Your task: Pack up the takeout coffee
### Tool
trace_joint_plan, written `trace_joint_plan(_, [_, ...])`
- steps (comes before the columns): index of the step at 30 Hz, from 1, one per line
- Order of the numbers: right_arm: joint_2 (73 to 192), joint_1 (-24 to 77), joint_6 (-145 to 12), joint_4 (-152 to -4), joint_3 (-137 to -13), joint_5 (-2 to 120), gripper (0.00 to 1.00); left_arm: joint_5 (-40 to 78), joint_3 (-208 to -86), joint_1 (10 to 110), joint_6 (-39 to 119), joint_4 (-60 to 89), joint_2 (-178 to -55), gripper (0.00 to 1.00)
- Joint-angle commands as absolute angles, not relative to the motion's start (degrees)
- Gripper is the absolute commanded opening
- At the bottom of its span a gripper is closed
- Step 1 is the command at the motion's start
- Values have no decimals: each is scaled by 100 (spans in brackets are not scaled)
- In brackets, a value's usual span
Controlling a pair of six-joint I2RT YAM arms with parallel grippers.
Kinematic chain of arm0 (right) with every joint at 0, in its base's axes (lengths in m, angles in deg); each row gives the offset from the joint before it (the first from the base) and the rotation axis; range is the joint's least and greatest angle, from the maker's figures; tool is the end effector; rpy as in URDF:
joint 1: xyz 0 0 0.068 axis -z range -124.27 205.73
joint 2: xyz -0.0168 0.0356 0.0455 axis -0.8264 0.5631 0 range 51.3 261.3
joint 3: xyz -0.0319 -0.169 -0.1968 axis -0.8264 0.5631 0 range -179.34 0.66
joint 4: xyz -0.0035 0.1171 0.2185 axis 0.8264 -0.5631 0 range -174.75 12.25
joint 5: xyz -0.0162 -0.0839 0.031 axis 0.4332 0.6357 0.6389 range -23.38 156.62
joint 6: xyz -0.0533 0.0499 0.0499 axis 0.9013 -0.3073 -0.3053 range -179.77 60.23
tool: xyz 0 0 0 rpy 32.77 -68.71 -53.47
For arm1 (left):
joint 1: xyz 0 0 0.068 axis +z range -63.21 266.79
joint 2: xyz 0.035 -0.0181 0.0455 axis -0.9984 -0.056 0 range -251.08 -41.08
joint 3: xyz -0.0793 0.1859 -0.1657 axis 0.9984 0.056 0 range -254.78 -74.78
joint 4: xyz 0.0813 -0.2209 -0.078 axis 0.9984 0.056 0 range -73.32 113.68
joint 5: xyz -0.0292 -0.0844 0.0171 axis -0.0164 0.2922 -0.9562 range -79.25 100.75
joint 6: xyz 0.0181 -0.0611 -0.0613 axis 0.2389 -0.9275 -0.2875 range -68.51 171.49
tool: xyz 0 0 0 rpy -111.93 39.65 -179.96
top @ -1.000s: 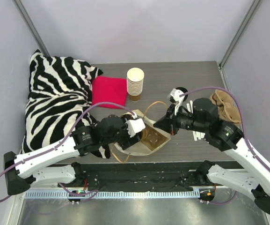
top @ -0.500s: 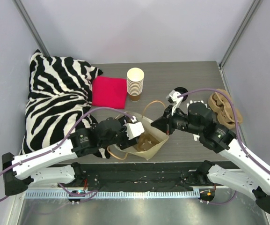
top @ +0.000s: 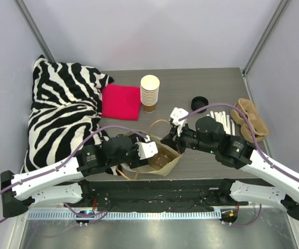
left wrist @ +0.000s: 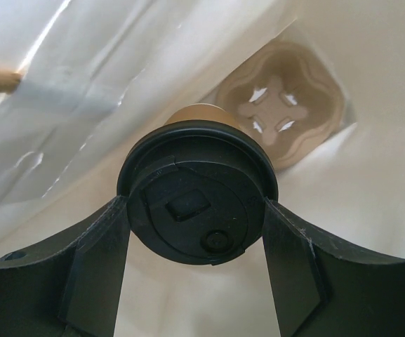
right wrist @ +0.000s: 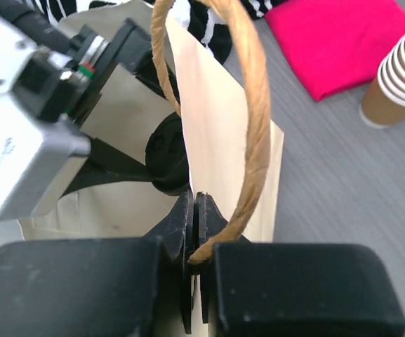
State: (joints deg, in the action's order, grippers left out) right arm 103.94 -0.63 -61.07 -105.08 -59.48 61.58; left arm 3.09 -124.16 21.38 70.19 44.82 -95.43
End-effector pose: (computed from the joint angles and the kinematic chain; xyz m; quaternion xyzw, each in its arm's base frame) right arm 0.1221 0.1961 0.3518 -0.4003 0.7132 0.3084 0.4857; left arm 0.1075 -0.2095 0.2753 0.5640 0.6727 -0.1345 0.4597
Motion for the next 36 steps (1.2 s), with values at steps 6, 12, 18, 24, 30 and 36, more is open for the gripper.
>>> trace_joint_plan(6, [10271,-447,-4888,-10016,-6130,7013,1,-480,-11864,1990,7652,4059,-9285,0])
trace_joint_plan(12, [10271,-702,-4633,-9841,-6104,7075,1,-805,-11916,1990,7935,4207,-9127,0])
trace_joint_plan(18, [10315,-966,-4211,-9665,-6095,7286,1,-832,-12564,1990,8076,4418,-9153,0])
trace_joint_plan(24, [10385,-1019,-4087,-9665,-6095,7435,1,-964,-12909,1990,7979,4480,-9232,0])
trace_joint_plan(30, [10456,-1080,-4017,-9560,-6104,7479,1,-1245,-13147,2008,7742,4743,-9469,0])
trace_joint_plan(36, [10482,-1098,-4140,-9419,-6051,7488,1,-1350,-12918,2017,7338,4691,-9540,0])
